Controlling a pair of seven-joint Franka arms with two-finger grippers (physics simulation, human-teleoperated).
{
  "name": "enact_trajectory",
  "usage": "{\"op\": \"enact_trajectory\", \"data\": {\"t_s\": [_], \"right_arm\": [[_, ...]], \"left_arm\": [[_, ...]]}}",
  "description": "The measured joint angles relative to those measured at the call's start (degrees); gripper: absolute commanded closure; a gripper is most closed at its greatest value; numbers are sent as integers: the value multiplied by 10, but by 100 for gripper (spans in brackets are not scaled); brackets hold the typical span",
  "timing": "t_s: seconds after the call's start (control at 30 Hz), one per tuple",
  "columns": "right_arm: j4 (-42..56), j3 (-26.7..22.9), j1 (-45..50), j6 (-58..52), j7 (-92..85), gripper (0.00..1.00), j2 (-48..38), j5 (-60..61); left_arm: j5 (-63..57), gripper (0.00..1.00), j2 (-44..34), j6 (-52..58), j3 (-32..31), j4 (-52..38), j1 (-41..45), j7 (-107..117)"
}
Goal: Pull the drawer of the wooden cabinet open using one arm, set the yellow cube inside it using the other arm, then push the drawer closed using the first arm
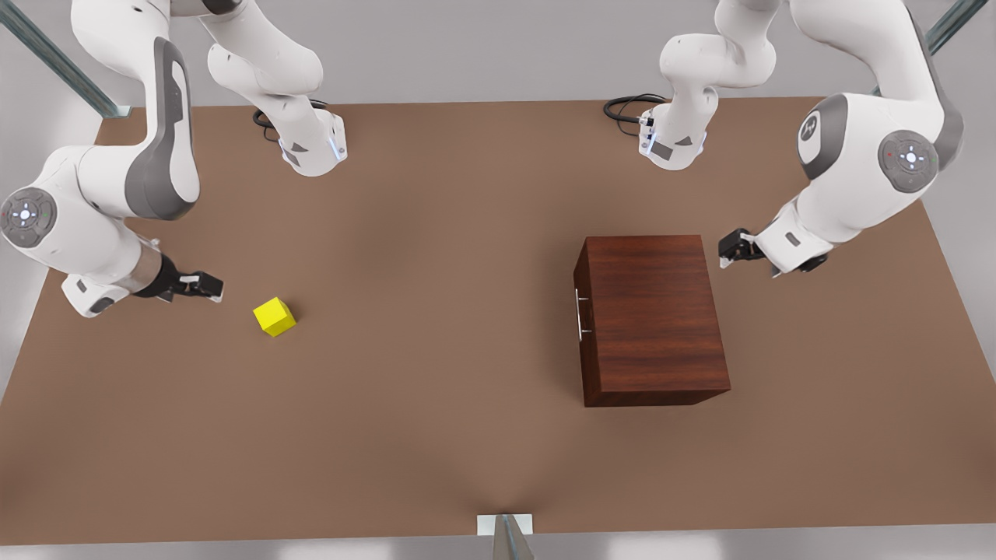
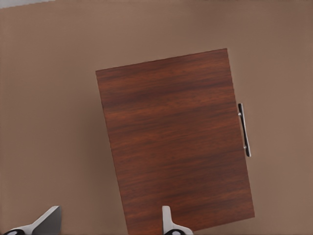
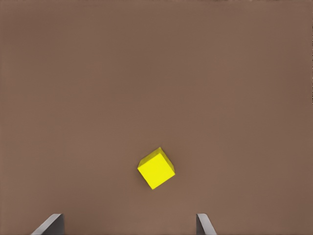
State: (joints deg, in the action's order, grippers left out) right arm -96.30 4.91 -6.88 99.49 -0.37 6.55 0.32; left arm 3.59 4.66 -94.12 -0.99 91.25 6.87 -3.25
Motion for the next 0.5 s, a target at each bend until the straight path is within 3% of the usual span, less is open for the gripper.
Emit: {"op": "enact_trajectory", "data": {"t_s": [0.2, 0.37, 0.5], "right_arm": [[2, 0, -2, 14, 0, 0, 0, -3], [5, 0, -1, 18, 0, 0, 0, -4], [6, 0, -2, 20, 1, 0, 0, -3]], "left_arm": [[-15, 0, 18, -7, 1, -30, 25, 17], [-35, 0, 125, 15, 0, -154, 221, 69], [-37, 0, 170, 14, 0, -173, 278, 140]]}}
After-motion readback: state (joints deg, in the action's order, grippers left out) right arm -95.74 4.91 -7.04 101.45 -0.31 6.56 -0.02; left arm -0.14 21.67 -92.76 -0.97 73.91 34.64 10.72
